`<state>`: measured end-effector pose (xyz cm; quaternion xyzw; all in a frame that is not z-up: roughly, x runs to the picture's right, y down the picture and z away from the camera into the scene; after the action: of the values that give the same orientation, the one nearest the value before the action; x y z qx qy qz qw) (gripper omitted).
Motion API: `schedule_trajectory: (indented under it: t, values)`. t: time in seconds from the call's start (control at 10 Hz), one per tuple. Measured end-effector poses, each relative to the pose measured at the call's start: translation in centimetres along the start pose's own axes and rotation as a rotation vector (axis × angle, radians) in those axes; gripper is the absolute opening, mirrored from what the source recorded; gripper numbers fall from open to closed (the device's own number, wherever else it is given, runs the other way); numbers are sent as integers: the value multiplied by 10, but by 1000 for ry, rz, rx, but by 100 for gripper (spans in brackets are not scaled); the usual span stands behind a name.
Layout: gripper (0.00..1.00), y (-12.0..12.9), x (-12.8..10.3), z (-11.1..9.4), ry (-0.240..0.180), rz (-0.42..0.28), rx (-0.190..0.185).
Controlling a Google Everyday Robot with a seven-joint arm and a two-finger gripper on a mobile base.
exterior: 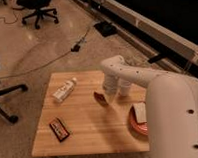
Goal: Drag the pepper across the table
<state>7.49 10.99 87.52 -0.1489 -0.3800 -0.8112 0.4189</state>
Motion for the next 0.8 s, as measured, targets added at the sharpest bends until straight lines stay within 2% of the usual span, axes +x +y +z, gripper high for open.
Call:
schedule_trajectory:
  t: [0.3,0.6,0.8]
  values:
    - [0,5,-19,2,-19,-39,8]
    - [2,17,-41,2,-33,-48,15]
    - [20,29,-41,-2,-11,-11,17]
